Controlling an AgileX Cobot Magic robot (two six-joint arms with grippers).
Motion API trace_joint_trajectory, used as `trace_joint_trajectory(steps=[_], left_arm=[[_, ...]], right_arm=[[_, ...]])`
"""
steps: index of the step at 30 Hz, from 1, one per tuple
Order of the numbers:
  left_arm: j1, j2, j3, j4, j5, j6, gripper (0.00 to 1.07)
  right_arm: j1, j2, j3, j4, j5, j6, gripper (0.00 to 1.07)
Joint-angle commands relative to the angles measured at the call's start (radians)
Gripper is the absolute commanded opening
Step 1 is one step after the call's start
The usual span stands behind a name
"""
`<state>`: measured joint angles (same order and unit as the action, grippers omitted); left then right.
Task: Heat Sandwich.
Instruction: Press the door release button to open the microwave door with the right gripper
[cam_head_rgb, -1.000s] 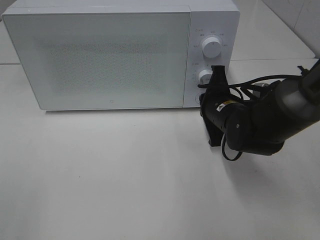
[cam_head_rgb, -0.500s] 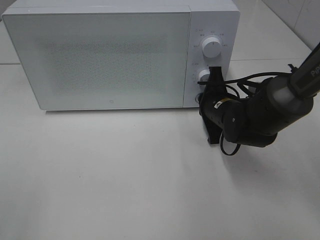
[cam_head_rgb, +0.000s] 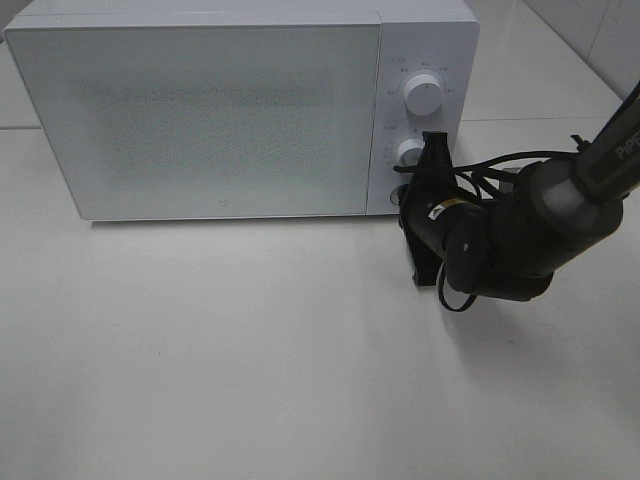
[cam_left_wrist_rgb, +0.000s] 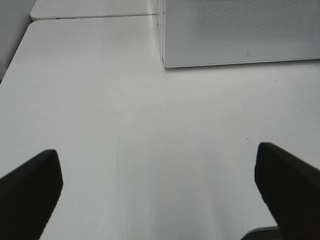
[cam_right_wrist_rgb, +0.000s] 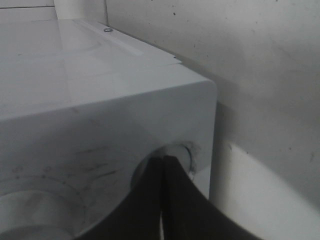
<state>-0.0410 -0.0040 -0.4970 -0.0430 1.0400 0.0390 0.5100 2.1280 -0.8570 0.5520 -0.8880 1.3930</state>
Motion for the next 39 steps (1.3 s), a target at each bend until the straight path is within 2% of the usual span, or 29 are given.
trace_joint_trajectory(steps=[1,9,16,39], left_arm=[[0.001,-0.022,0.004,-0.003,-0.01,0.002,1.03],[0.001,-0.022,0.004,-0.003,-0.01,0.003,1.03],[0.001,-0.022,0.004,-0.003,-0.01,0.004,1.03],[0.001,-0.022,0.004,-0.003,-0.01,0.004,1.03]], right_arm=[[-0.012,-0.01,-0.031,-0.01,-0.149,0.003,0.01],[-0.033,0.016,-0.119,-0.013,-0.231,-0.008,0.0],[-0.047,0.028,-0.183,-0.002,-0.203,-0.06,0.0],[-0.044,0.025,-0.184,0.0,-0.1,-0.066,0.0]])
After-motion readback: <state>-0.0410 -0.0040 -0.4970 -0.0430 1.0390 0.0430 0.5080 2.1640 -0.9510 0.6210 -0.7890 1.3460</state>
